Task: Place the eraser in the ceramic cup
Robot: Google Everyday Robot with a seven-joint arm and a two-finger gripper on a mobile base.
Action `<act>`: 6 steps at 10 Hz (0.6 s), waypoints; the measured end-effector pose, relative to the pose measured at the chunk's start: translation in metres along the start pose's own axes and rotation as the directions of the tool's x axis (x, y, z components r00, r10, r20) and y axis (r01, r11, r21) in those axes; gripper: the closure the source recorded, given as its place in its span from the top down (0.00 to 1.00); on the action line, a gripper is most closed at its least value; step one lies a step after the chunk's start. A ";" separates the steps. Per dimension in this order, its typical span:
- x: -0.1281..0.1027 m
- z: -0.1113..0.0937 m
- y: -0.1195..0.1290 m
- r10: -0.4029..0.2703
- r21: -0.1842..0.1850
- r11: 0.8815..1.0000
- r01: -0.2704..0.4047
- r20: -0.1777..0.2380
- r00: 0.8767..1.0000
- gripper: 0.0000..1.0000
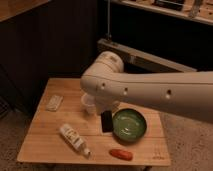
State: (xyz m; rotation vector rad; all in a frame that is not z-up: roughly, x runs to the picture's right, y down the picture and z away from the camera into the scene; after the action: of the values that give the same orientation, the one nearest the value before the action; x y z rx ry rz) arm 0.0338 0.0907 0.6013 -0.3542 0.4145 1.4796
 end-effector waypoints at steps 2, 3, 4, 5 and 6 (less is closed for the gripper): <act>0.020 0.015 -0.048 0.161 -0.037 0.986 -0.162 -0.019 0.987 0.00; 0.031 0.021 -0.072 0.242 -0.052 0.969 -0.243 -0.029 0.970 0.00; 0.043 0.027 -0.102 0.336 -0.064 0.939 -0.338 -0.043 0.941 0.00; 0.050 0.030 -0.124 0.403 -0.068 0.911 -0.406 -0.052 0.914 0.00; 0.053 0.032 -0.139 0.446 -0.070 0.890 -0.450 -0.060 0.893 0.00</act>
State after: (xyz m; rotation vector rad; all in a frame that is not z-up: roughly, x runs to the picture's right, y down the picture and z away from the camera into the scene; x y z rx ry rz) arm 0.1763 0.1432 0.6009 -0.3711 0.4927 1.9494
